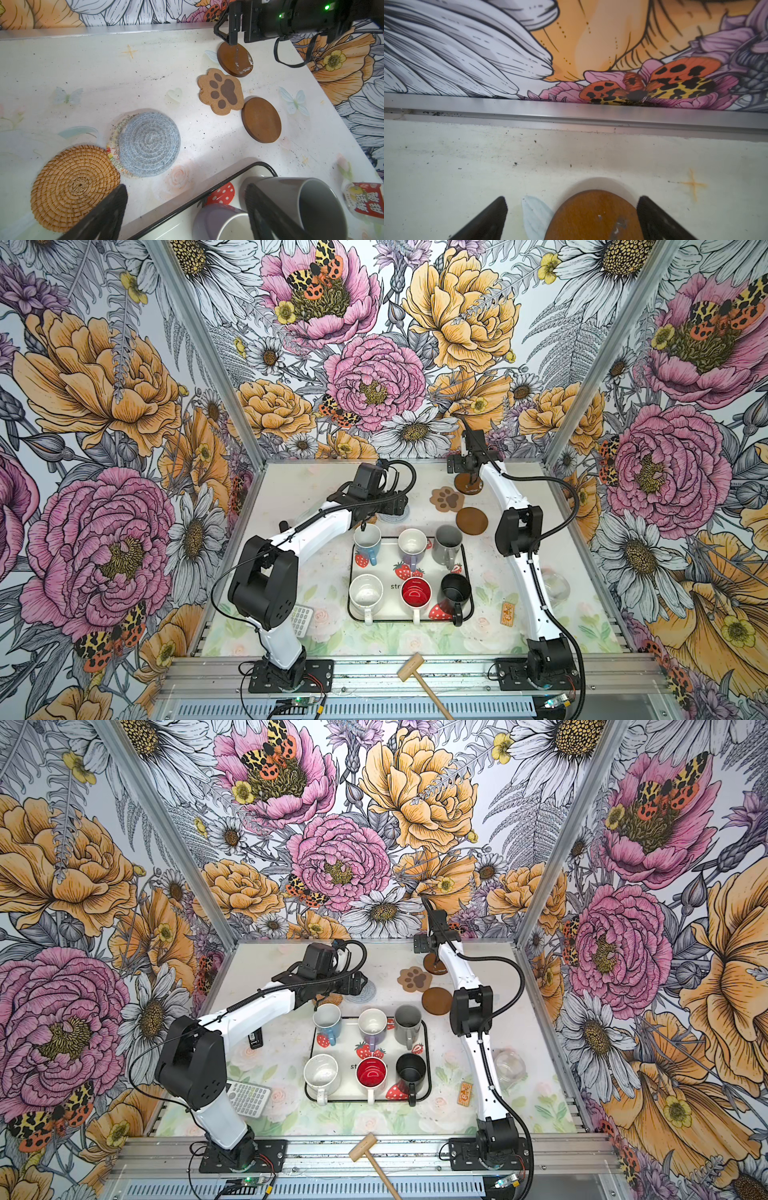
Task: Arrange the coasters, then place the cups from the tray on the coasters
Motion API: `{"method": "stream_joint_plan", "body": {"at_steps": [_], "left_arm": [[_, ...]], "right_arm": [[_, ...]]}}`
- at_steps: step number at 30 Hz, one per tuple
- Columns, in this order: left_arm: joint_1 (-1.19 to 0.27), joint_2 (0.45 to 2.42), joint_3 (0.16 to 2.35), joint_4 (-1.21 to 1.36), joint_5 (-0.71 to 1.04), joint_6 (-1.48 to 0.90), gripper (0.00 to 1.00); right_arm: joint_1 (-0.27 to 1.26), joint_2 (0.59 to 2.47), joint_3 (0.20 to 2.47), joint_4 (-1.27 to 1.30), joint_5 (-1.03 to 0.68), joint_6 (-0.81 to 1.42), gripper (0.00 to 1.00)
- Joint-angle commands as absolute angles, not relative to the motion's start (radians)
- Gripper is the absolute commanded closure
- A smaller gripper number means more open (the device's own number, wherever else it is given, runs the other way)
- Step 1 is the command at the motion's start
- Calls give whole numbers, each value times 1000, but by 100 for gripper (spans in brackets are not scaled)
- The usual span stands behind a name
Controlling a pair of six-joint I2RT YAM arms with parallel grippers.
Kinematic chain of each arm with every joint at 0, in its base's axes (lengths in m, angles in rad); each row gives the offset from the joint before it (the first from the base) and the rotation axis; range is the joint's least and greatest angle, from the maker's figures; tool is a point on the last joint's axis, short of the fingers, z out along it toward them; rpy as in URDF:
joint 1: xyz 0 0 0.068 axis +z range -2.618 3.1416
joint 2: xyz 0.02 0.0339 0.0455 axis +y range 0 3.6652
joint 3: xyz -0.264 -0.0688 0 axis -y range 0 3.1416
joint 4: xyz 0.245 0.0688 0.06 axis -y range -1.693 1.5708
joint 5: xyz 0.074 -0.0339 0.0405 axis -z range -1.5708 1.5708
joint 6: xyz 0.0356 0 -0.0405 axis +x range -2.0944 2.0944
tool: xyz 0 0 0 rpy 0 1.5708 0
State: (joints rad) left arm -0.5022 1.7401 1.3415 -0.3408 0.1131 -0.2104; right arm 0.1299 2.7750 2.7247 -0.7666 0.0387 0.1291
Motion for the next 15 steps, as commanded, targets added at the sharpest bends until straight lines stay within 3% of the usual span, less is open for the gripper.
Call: {"method": "stream_joint_plan", "body": {"at_steps": [1, 10, 15], "left_arm": [[-511, 1757, 1367, -336, 127, -218, 10], [-515, 1786, 1435, -329, 172, -228, 10], [-516, 1951, 1630, -277, 297, -267, 11]], "right_arm": [[124, 2800, 2744, -751, 10, 120, 1], [155, 2747, 2736, -795, 78, 90, 6], [128, 2674, 2661, -805, 14, 176, 6]]}}
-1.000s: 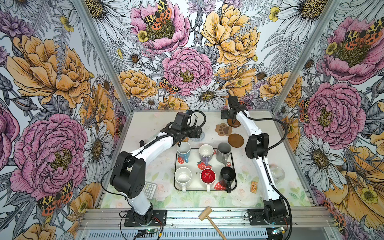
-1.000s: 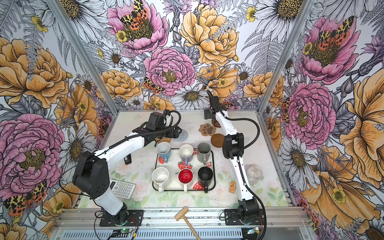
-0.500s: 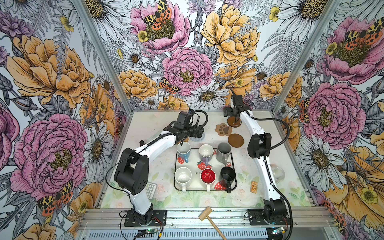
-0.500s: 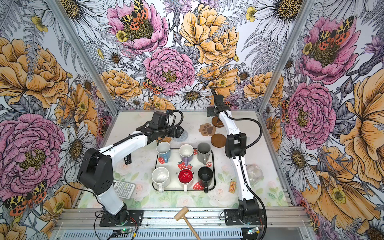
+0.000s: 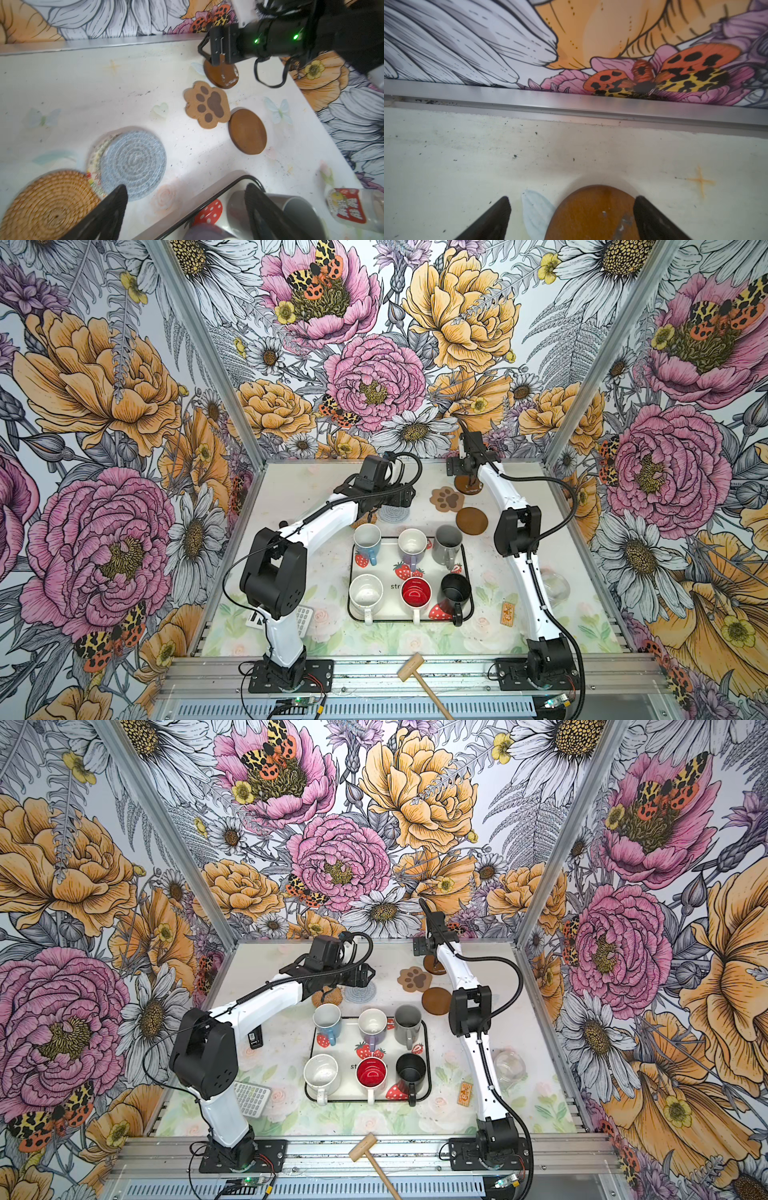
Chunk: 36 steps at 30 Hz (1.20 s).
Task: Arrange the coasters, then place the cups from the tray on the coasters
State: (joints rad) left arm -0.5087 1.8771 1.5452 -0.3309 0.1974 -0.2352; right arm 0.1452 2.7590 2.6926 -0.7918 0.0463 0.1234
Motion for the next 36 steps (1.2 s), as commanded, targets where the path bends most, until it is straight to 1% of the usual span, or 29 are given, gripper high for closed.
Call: {"method": "stream_joint_plan", "body": {"at_steps": [1, 5, 7, 13, 16, 18, 20, 23, 31, 36], "left_arm": [[-516, 1995, 1687, -273, 330, -279, 12], [-515, 2173, 1908, -267, 417, -329, 15], [-514, 2257, 2012, -265, 446, -348, 15], [-514, 2532, 2337, -258, 506, -444, 18], [-516, 2659, 2485, -227, 536, -516, 19], [-520, 2721, 2542, -171, 540, -566, 20], [-520, 2755, 2541, -81, 525, -622, 22], [-521, 2778, 2501, 20, 489, -666, 24], [-526, 2816, 2471, 116, 493, -696, 25], [-526, 2823, 2459, 139, 499, -706, 25]], "right_arm": [[114, 2656, 2638, -805, -38, 207, 9], [54, 2619, 2602, -804, -292, 335, 23], [32, 2611, 2594, -803, -370, 361, 27], [0, 2570, 2526, -803, -401, 374, 31], [-24, 2562, 2503, -804, -413, 410, 43], [-39, 2563, 2497, -804, -426, 428, 51], [-49, 2563, 2491, -804, -435, 440, 57], [-60, 2564, 2481, -803, -430, 456, 59], [-93, 2606, 2480, -802, -399, 528, 59], [-110, 2664, 2524, -801, -422, 576, 59]]}}
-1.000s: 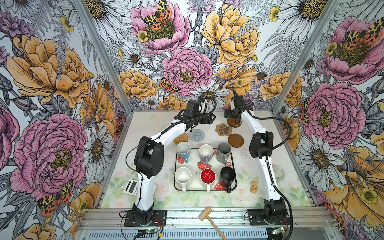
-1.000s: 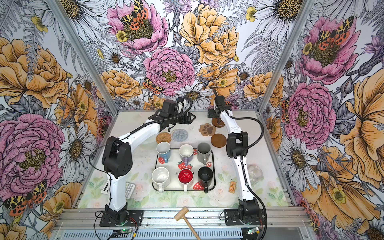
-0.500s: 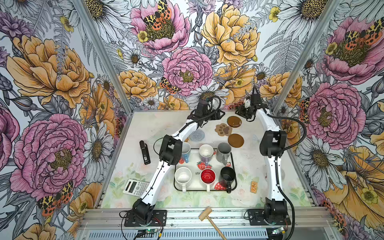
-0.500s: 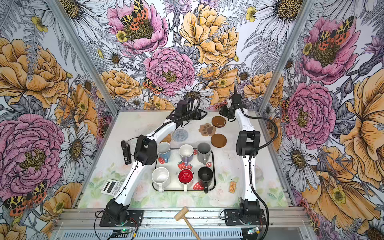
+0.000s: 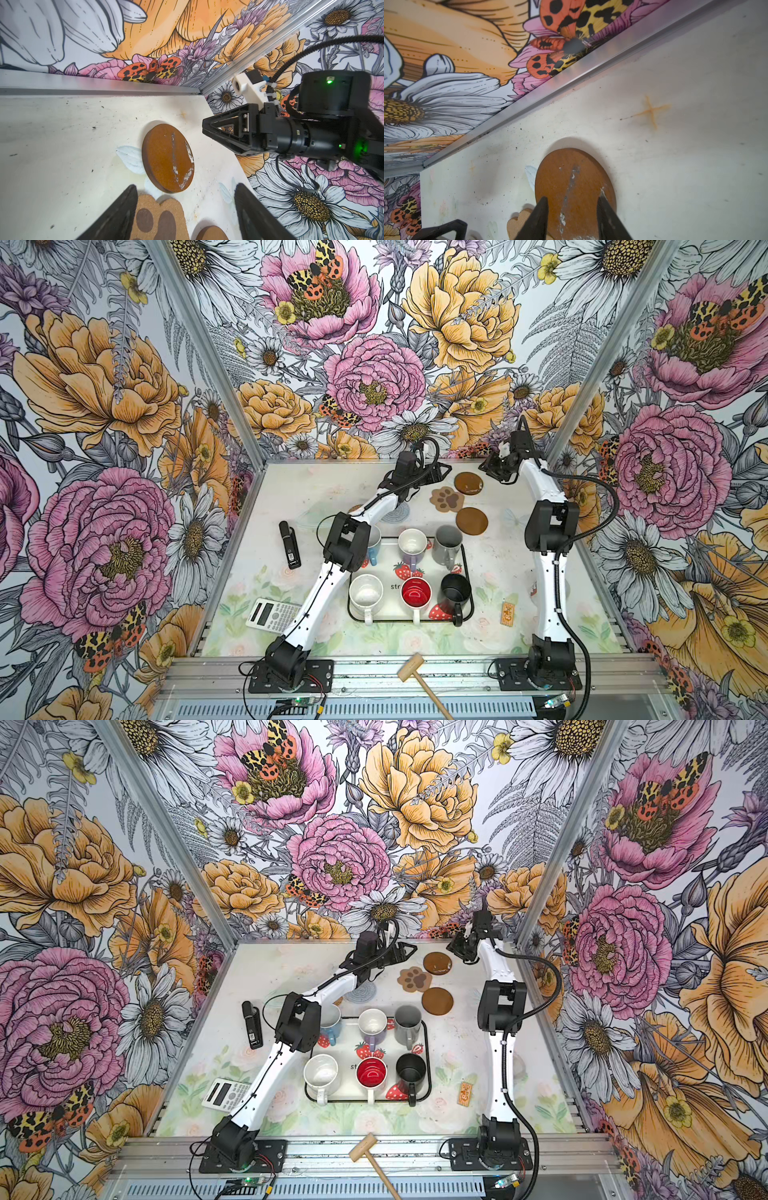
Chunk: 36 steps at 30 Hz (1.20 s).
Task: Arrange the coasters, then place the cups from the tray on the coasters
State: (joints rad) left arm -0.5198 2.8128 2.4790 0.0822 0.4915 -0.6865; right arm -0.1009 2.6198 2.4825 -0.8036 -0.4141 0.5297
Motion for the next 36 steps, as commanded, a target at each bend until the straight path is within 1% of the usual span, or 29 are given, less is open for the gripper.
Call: {"method": "stream_joint_plan", "body": {"at_steps": [1, 12, 17, 23, 27, 36], "left_arm": [[-527, 2824, 2458, 141, 501, -706, 25], [-517, 2824, 2444, 137, 506, -724, 25], [-495, 2825, 2441, 136, 509, -774, 25], [-472, 2823, 2434, 87, 513, -767, 26], [-456, 2817, 2436, 23, 507, -732, 26], [-431, 2790, 2461, -193, 451, -557, 27]], "right_arm": [[-111, 2679, 2541, -802, -430, 586, 59], [-108, 2769, 2603, -801, -458, 651, 59], [-88, 2806, 2630, -801, -480, 662, 58], [-46, 2829, 2640, -802, -527, 657, 58], [-14, 2832, 2627, -804, -554, 645, 58], [49, 2800, 2552, -806, -580, 597, 59]]}}
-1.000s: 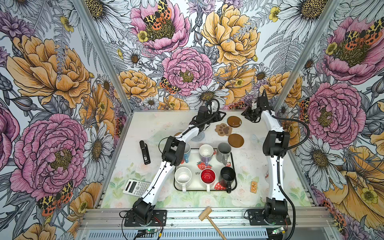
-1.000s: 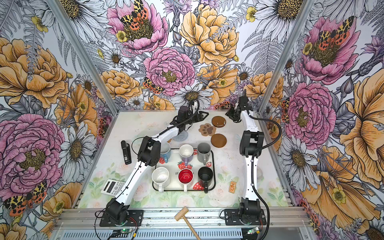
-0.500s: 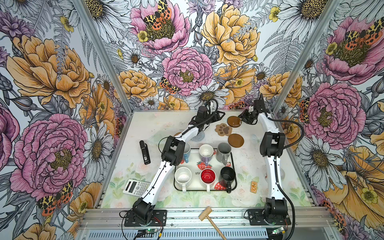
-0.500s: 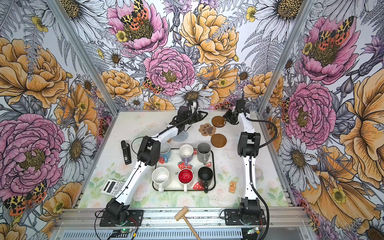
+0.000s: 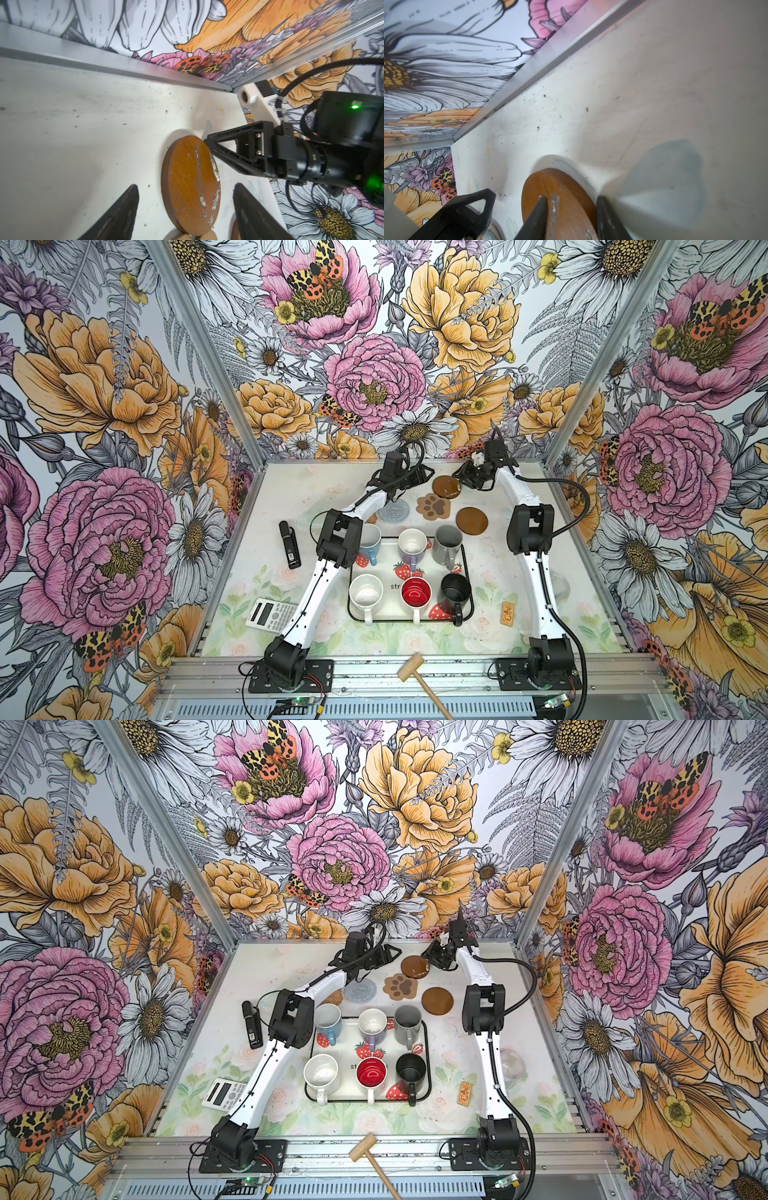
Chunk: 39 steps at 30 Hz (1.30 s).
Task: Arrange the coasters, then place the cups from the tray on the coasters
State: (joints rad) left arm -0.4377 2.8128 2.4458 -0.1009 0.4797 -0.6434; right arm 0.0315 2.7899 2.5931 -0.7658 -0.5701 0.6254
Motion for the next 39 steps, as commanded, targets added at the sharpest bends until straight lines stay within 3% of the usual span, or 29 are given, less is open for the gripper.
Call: {"method": "stream_joint_plan", "body": {"at_steps": [1, 22, 31, 35, 39], "left_arm": [[-428, 2790, 2466, -211, 449, -544, 27], [-427, 2677, 2358, -325, 411, -400, 31], [-425, 2485, 2307, -407, 304, -276, 29], [-427, 2388, 2256, -518, 281, -209, 43], [-427, 2303, 2175, -668, 309, -169, 42]], "right_arm": [[57, 2795, 2543, -805, -584, 590, 59], [146, 2617, 2293, -807, -554, 483, 63], [141, 2415, 2194, -805, -447, 430, 52], [160, 2317, 2073, -804, -438, 382, 55], [178, 2254, 1952, -801, -450, 346, 57]]}}
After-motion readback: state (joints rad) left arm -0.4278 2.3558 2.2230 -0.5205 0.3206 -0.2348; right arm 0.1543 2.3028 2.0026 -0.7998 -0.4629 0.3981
